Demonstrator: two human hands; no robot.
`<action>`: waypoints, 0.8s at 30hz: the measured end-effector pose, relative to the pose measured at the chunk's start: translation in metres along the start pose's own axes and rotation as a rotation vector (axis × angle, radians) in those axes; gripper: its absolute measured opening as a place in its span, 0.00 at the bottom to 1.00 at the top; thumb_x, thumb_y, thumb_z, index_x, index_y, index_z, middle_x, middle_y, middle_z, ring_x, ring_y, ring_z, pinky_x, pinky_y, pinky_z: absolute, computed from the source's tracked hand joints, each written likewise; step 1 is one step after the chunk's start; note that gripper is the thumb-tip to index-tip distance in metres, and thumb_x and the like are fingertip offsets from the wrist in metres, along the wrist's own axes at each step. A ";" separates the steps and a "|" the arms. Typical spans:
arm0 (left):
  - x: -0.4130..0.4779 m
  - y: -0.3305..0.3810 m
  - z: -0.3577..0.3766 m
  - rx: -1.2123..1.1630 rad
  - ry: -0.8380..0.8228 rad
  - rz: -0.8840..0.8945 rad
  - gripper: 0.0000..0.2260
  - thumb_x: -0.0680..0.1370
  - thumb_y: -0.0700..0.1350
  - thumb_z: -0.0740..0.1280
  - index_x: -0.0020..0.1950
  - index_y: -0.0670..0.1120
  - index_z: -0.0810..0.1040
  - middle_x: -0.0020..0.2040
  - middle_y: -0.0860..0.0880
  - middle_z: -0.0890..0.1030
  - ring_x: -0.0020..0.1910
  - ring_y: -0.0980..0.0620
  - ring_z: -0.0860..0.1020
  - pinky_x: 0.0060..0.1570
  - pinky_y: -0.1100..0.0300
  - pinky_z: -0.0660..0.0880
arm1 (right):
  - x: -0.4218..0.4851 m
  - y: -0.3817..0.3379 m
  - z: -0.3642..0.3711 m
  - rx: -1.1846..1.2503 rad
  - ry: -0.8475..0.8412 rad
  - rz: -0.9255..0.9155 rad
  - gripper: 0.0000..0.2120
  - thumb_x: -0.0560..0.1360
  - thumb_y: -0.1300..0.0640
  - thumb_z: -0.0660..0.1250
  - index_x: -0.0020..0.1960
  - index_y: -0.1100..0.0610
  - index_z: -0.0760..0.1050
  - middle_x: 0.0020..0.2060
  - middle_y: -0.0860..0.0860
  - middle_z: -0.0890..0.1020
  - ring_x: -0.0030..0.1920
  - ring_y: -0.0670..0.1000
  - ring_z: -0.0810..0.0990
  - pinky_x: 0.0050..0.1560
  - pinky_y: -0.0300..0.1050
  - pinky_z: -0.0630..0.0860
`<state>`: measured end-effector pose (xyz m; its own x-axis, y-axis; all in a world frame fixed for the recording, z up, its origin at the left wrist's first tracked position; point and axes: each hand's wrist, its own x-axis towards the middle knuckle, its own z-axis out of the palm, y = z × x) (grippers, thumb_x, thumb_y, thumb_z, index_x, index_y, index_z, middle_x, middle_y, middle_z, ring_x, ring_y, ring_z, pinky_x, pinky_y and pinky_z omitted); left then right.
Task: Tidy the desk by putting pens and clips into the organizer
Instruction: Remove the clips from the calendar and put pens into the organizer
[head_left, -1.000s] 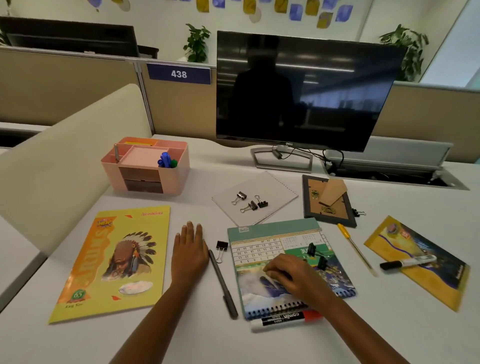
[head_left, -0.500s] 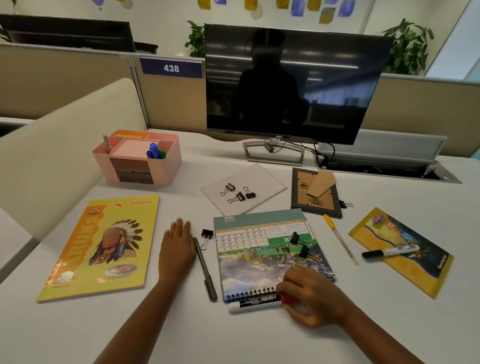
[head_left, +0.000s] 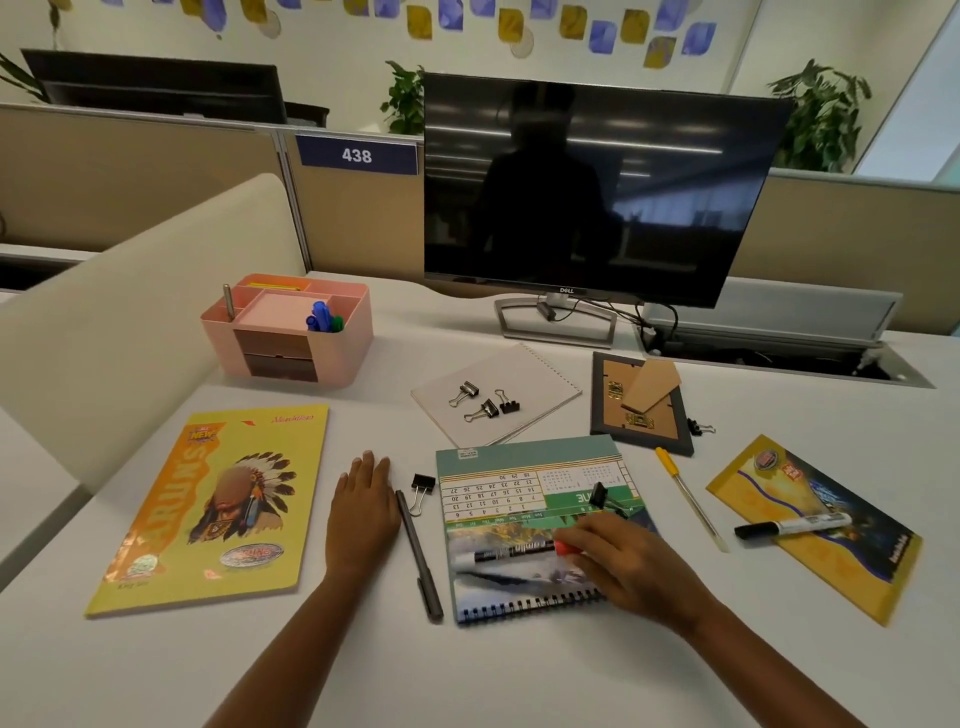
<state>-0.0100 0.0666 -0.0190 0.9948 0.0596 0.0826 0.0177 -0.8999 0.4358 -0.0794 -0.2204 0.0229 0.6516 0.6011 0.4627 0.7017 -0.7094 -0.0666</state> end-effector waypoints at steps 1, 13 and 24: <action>0.001 -0.001 0.000 -0.003 -0.004 0.003 0.29 0.72 0.47 0.47 0.71 0.38 0.65 0.73 0.38 0.63 0.73 0.41 0.60 0.72 0.50 0.53 | 0.008 0.001 -0.002 0.008 0.028 0.028 0.15 0.80 0.49 0.48 0.54 0.53 0.71 0.42 0.51 0.83 0.44 0.46 0.80 0.43 0.34 0.78; 0.029 -0.014 0.005 -0.016 -0.007 0.077 0.32 0.71 0.49 0.42 0.66 0.40 0.73 0.68 0.37 0.70 0.68 0.37 0.68 0.67 0.43 0.62 | 0.130 -0.004 0.016 0.205 0.272 0.298 0.18 0.75 0.46 0.57 0.52 0.59 0.77 0.45 0.54 0.83 0.45 0.49 0.81 0.46 0.37 0.77; 0.052 -0.012 0.001 0.092 -0.023 0.070 0.24 0.72 0.47 0.50 0.65 0.46 0.75 0.67 0.42 0.73 0.66 0.42 0.72 0.64 0.46 0.68 | 0.275 -0.022 0.038 0.304 0.506 0.343 0.12 0.72 0.60 0.66 0.54 0.64 0.77 0.48 0.59 0.83 0.47 0.54 0.81 0.48 0.37 0.76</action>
<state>0.0412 0.0795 -0.0210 0.9960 -0.0136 0.0888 -0.0436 -0.9373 0.3459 0.0956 -0.0254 0.1177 0.6887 0.0618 0.7224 0.5774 -0.6493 -0.4949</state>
